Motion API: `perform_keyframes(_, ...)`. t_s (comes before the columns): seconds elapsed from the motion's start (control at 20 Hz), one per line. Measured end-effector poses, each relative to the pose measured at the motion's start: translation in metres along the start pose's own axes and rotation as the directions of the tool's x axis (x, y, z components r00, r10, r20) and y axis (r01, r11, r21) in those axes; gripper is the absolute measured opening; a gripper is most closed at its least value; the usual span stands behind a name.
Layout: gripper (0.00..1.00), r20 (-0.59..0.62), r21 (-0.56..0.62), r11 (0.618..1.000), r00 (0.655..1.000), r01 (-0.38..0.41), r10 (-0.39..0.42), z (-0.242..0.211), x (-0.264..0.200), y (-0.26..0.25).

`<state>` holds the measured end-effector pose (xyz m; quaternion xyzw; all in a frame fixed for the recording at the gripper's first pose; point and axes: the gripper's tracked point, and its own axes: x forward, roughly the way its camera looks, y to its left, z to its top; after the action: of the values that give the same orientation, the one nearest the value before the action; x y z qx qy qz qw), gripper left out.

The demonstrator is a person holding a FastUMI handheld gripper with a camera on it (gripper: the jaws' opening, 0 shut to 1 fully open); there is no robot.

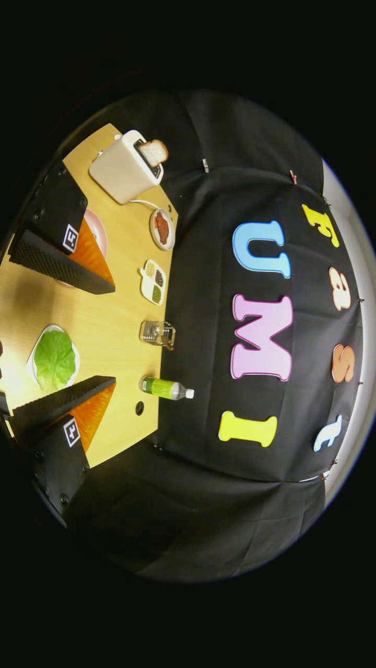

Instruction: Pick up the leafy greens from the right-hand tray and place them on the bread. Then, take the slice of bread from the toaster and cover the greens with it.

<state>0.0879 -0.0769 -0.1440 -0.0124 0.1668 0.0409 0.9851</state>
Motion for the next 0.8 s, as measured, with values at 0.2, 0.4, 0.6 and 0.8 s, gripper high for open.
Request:
perform_keyframes(0.2,0.98,-0.116,-0.014,1.0,0.993,-0.027,0.025,-0.047,0.025,-0.018)
perform_keyframes(0.4,0.98,-0.204,0.004,0.999,0.978,-0.032,0.033,-0.09,0.047,-0.036)
perform_keyframes(0.6,0.98,-0.294,-0.009,0.998,0.954,-0.062,0.057,-0.134,0.053,-0.046)
perform_keyframes(0.8,0.98,-0.337,-0.029,0.997,0.94,-0.069,0.055,-0.163,0.062,-0.064)
